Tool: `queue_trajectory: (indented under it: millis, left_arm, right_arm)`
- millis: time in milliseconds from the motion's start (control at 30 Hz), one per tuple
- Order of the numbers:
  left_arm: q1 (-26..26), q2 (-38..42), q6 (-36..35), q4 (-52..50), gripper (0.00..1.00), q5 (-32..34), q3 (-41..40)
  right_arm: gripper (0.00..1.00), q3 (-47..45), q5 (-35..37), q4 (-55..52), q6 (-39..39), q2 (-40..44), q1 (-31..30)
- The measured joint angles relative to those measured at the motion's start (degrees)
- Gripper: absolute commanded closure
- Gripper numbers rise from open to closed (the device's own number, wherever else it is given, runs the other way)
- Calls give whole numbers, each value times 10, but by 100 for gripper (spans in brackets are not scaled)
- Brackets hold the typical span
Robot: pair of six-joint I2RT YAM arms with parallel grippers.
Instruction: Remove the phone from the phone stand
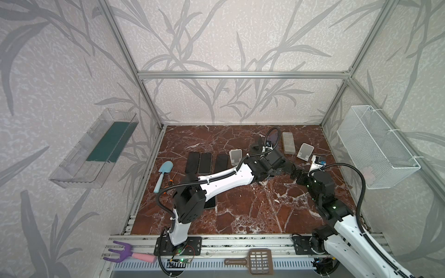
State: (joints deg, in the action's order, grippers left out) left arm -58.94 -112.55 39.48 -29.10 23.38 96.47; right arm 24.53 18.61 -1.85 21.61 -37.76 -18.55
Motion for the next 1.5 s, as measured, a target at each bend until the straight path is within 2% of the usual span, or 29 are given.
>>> queue_trajectory:
  millis: [233, 867, 1233, 1500]
  left_arm:
    - [0, -67, -5, -11, 2, 6, 63]
    - [0, -73, -25, 55, 3, 11, 50]
    - [0, -113, -25, 52, 2, 27, 58]
    - [2, -132, -35, 52, 7, 28, 90]
  right_arm:
    - [1, -21, 33, 3, 10, 13, 0]
    - [1, -26, 34, 18, 12, -4, 1]
    - [1, -28, 33, 21, 16, -9, 1]
    - [1, -34, 34, 25, 22, -1, 1]
